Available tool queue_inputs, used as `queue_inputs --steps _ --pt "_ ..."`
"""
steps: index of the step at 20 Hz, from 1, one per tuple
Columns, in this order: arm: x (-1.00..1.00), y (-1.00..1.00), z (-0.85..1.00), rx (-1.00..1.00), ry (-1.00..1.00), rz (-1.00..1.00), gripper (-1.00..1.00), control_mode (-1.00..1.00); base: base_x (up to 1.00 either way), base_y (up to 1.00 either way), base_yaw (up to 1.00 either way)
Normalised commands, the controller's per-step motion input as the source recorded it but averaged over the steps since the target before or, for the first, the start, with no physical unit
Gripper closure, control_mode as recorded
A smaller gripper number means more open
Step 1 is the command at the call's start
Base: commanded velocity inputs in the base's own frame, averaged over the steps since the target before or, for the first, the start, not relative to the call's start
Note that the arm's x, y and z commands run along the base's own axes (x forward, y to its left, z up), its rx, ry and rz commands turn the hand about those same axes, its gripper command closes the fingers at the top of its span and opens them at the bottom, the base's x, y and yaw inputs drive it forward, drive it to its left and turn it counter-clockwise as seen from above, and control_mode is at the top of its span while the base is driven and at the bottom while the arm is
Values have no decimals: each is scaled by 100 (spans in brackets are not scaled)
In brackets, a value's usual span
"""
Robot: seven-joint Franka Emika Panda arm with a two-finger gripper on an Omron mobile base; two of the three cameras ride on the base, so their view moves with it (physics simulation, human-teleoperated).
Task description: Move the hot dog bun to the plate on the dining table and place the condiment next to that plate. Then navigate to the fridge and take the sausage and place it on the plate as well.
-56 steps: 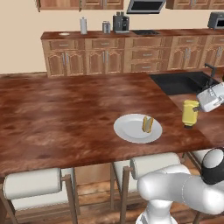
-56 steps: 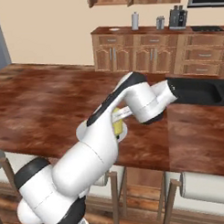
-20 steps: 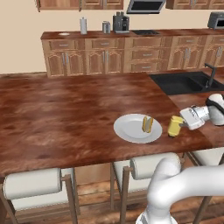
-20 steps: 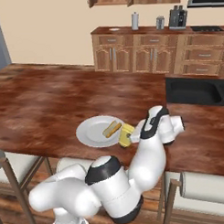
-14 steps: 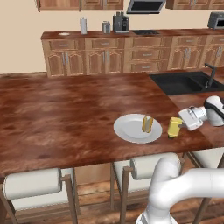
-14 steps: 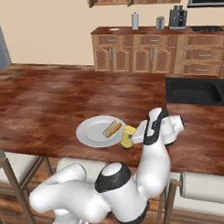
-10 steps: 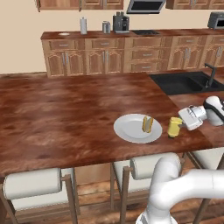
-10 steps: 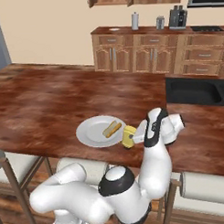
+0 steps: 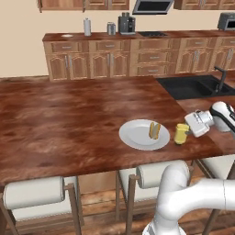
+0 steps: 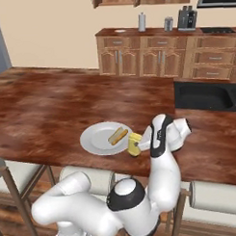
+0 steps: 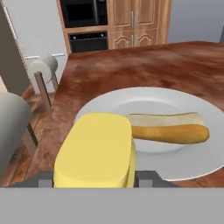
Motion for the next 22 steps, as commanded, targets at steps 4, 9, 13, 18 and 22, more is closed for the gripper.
queue_inputs --steps 4,9,13,18,22 --pt "38 34 -14 0 0 0 100 -100 0 0 0" --pt "17 15 -35 0 0 0 100 -100 0 0 0" --pt "0 0 -46 -4 0 0 -100 -100 0 0 0" --pt "0 -1 -35 -3 0 0 -100 -100 0 0 0" --pt "-6 -3 -25 -3 -1 0 -100 -100 0 0 0"
